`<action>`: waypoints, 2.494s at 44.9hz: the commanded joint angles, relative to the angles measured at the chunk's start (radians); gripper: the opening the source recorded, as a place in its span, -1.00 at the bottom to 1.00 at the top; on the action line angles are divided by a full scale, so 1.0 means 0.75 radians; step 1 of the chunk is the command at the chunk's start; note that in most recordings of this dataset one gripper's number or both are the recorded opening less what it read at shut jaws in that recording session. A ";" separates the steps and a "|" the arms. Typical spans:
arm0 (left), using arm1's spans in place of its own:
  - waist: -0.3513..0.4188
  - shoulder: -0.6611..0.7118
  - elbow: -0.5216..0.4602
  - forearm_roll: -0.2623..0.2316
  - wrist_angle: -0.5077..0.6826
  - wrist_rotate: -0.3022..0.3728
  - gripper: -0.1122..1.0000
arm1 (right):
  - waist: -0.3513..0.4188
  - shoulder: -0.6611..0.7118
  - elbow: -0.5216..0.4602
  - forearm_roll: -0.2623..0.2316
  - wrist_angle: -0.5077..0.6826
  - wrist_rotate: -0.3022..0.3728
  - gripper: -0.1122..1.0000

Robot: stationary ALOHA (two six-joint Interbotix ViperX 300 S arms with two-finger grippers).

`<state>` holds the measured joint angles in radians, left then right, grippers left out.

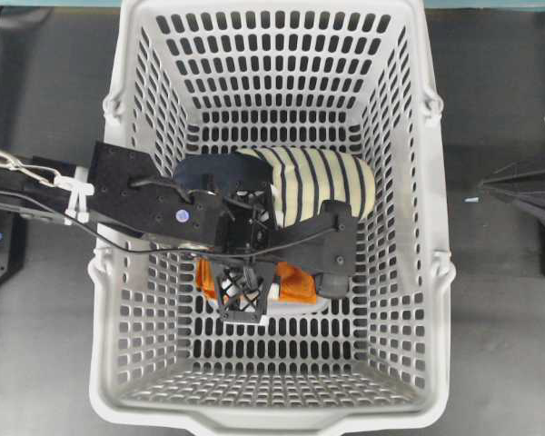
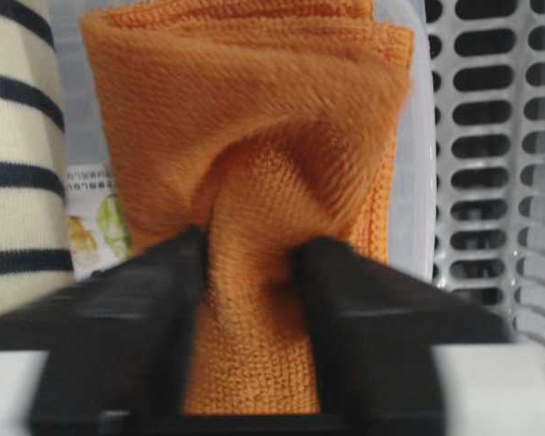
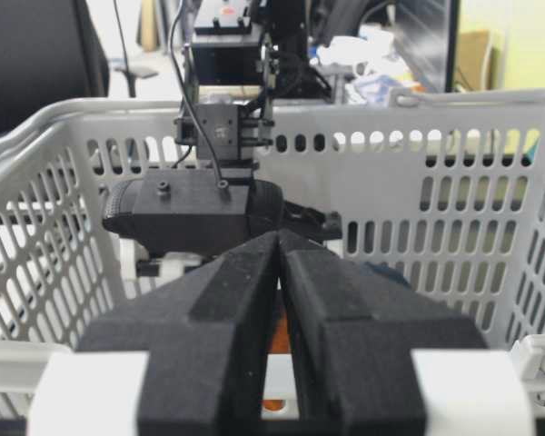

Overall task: Pick up the orange cloth from the shopping basket with the left arm.
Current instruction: 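Lower the left gripper onto the orange towel and close on it, then lift the pinched orange towel upward with the left gripper, then hold the orange towel raised above the basket with the left gripper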

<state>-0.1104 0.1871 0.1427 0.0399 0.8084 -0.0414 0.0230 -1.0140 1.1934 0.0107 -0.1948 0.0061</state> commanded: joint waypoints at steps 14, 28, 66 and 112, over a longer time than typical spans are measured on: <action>-0.004 -0.074 -0.348 0.004 0.272 0.006 -0.66 | 0.002 -0.031 -0.014 0.004 -0.006 0.002 -0.79; -0.012 -0.053 -0.933 0.004 0.800 0.006 -0.66 | 0.008 -0.061 -0.014 0.004 -0.006 0.002 -0.79; -0.018 0.022 -1.098 0.006 1.000 0.008 -0.66 | 0.014 -0.082 -0.010 0.004 0.010 0.002 -0.79; -0.006 0.047 -1.045 0.004 0.998 -0.002 -0.66 | 0.041 -0.100 -0.006 0.004 0.059 0.100 -0.79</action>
<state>-0.1150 0.2454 -0.6381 0.0414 1.5616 -0.0399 0.0506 -1.0953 1.1965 0.0107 -0.1473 0.0813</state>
